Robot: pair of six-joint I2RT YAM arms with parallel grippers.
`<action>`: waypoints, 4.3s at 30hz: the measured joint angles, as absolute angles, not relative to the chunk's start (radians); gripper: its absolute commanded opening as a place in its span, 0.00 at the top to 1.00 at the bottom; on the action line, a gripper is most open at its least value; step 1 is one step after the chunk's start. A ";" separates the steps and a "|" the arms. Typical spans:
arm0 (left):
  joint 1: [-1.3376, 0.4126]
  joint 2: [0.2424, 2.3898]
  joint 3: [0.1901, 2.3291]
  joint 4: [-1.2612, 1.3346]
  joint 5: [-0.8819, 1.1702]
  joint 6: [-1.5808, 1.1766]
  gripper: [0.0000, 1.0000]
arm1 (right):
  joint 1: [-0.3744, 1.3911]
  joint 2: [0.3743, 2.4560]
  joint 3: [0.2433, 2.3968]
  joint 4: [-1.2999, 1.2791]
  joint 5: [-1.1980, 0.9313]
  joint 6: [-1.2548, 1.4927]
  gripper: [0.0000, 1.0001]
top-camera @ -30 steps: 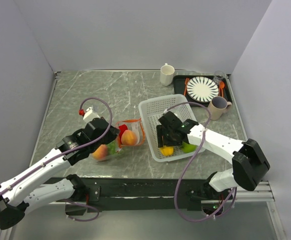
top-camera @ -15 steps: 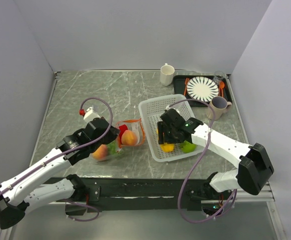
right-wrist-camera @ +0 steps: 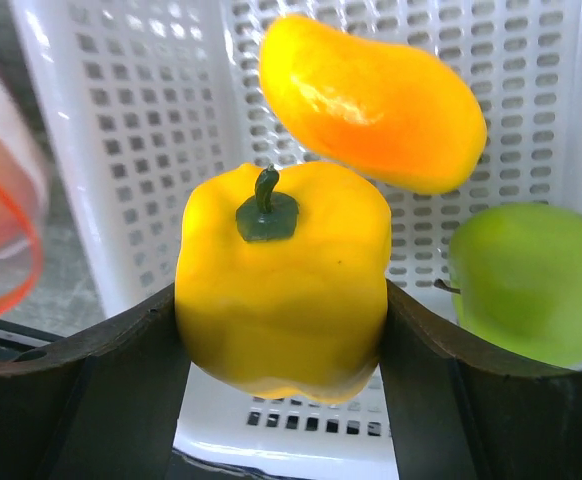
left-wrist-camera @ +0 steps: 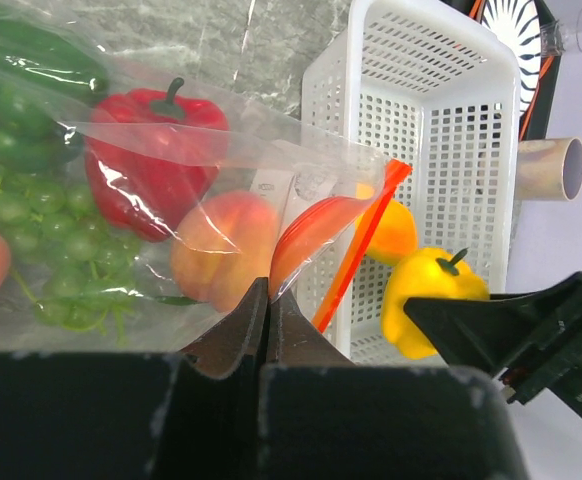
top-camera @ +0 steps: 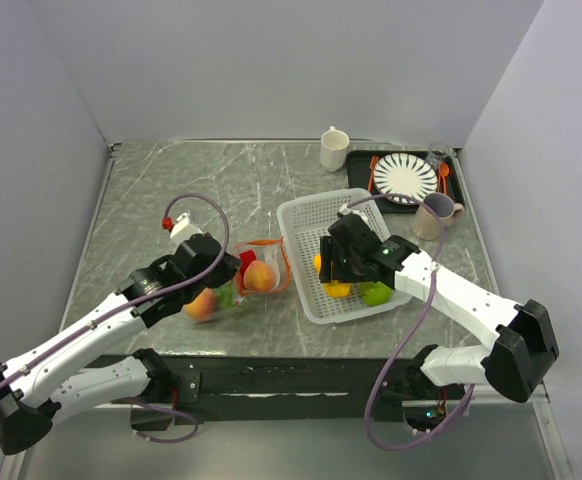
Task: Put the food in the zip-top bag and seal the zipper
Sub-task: Place the fake vegetable in the zipper food storage bag, then adjust the zipper food storage bag at the center of the board.
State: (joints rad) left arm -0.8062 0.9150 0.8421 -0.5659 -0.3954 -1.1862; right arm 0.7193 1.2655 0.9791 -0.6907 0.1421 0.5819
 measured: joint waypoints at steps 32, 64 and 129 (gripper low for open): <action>-0.806 0.933 0.852 -0.564 -0.387 -1.190 0.99 | 0.717 1.185 1.060 -0.682 0.095 0.614 0.67; -0.806 0.931 0.838 -0.515 -0.339 -1.189 0.99 | 0.893 1.445 1.194 -0.442 -0.118 0.693 0.61; -0.800 0.781 0.934 -0.721 -0.519 -1.226 0.99 | 0.908 1.498 1.139 -0.501 -0.069 0.684 1.00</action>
State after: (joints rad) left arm -0.7998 0.7807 0.9337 -0.7212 -0.5194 -1.2259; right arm 0.9077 1.4982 1.1389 -0.5014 -0.0692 0.6842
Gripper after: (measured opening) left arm 0.024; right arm 0.345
